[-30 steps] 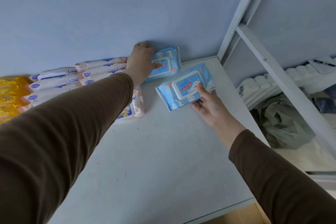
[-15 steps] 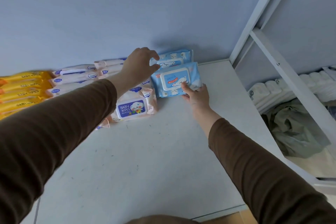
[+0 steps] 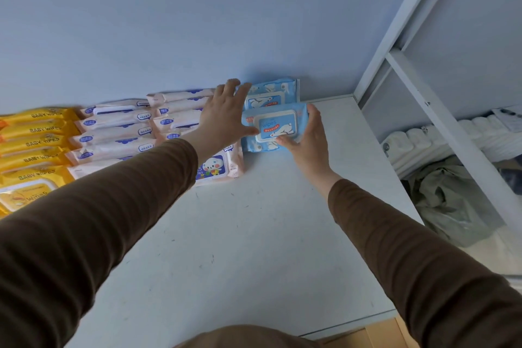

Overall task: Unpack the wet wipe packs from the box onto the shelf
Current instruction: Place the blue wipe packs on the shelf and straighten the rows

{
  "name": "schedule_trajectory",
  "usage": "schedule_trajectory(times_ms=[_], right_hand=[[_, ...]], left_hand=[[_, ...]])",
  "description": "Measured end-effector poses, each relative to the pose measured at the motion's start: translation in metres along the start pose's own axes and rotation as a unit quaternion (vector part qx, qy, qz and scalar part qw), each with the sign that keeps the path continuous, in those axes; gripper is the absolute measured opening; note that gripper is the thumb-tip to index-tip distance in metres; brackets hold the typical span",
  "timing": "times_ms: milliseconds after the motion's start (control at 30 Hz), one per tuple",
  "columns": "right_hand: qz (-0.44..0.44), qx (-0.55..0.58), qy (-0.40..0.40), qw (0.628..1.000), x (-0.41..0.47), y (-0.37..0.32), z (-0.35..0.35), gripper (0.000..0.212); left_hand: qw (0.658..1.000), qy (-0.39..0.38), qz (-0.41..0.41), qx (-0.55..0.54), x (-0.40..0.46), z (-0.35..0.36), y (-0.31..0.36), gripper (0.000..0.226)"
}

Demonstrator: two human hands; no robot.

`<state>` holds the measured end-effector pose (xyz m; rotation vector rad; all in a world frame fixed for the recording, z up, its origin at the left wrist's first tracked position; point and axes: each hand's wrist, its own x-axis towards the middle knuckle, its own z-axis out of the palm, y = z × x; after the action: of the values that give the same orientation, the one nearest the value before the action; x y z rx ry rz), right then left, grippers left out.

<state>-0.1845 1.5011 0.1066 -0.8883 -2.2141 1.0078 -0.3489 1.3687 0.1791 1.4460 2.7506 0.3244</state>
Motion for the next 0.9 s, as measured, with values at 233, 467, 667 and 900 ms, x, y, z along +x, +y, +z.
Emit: schedule_trajectory(times_ms=[233,467,667,900], right_hand=[[-0.057,-0.06,0.019,0.996,-0.004,0.003,0.001,0.094],[-0.041,-0.053,-0.097,0.993,0.027,0.002,-0.007,0.08],[-0.05,-0.14,-0.186,0.971,0.057,0.0,-0.01,0.075],[-0.036,-0.177,-0.149,0.972,0.053,-0.003,-0.012,0.081]], left_hand=[[0.998,-0.054,0.014,0.006,0.01,0.005,0.0,0.118],[0.996,-0.086,0.007,0.008,0.022,0.002,-0.003,0.111],[0.995,-0.102,0.01,0.021,0.029,0.003,-0.006,0.094],[0.995,-0.098,0.011,0.003,0.021,-0.005,-0.003,0.094]])
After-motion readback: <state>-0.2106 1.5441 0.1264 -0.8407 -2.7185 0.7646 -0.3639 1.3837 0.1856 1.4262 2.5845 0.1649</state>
